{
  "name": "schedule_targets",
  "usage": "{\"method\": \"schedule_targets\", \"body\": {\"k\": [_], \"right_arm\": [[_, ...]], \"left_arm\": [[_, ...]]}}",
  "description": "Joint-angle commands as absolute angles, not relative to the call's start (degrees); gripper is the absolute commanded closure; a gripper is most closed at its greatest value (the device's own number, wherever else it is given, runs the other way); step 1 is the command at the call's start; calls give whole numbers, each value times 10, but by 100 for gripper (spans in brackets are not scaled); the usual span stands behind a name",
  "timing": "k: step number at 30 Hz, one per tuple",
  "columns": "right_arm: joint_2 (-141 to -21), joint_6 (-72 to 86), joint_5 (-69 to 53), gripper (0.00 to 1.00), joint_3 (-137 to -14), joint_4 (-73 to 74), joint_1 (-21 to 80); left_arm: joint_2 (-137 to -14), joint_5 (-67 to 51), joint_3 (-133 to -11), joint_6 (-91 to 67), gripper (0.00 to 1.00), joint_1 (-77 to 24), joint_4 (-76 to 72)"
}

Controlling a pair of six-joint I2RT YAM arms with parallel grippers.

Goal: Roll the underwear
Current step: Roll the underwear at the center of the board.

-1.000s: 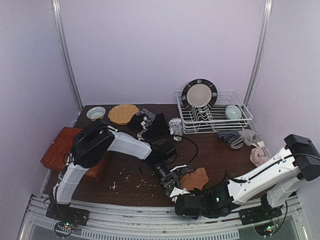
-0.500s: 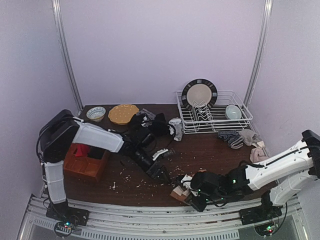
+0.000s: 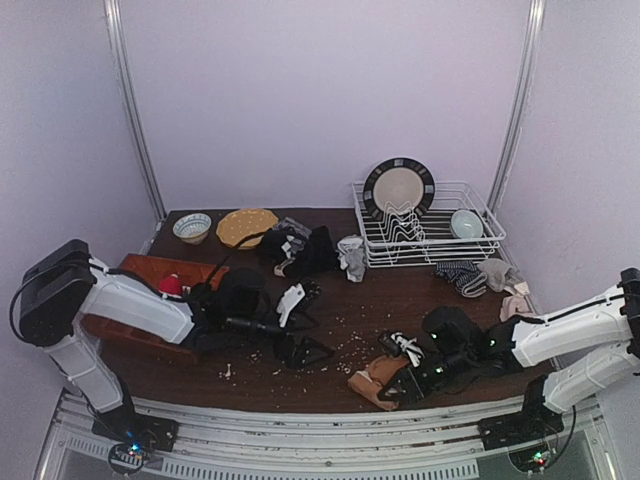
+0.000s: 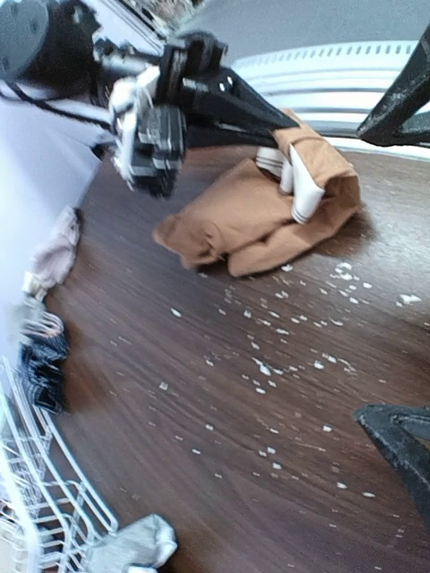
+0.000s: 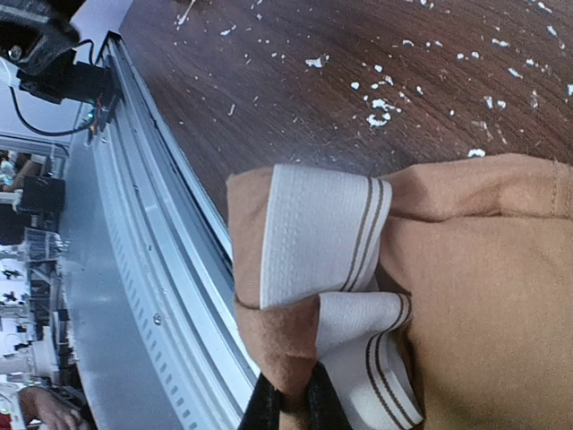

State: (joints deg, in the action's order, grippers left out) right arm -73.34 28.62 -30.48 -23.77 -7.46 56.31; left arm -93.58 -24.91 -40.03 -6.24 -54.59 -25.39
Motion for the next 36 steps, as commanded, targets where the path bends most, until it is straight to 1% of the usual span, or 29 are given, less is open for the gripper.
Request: {"method": "schedule_targets", "body": {"k": [1, 3, 5, 8, 13, 16, 19, 23, 27, 32, 34, 36], "right_arm": [[-738, 347, -414, 100, -203, -152, 523], [-741, 366, -429, 100, -191, -173, 509], [-743, 383, -442, 100, -183, -190, 498], [-741, 402, -456, 100, -171, -205, 481], [-730, 412, -468, 100, -156, -199, 465], [-721, 412, -465, 100, -142, -191, 457], [-718, 415, -465, 100, -132, -193, 451], [-717, 420, -464, 100, -124, -196, 449], [-718, 419, -458, 100, -116, -195, 446], [-716, 414, -455, 100, -115, -187, 446], [-716, 411, -453, 100, -117, -183, 446], [-717, 409, -455, 100, -119, -181, 446]], "left_arm": [[-1002, -395, -382, -80, 2, -534, -493], [-1042, -437, -396, -62, 2, -543, -519], [-1062, -443, -418, -13, 3, -560, -482], [-1083, -449, -462, 64, 11, -580, -399], [-1120, -474, -525, 128, 17, -584, -325], [-1139, -494, -569, 172, 17, -591, -265], [-1156, -501, -605, 223, 14, -602, -194], [-1177, -510, -633, 244, 15, -603, -157], [-1203, -543, -678, 254, 21, -604, -109], [-1229, -555, -720, 274, 28, -610, -55], [-1241, -558, -737, 276, 33, -612, -37], [-1254, -558, -758, 278, 40, -614, -15]]}}
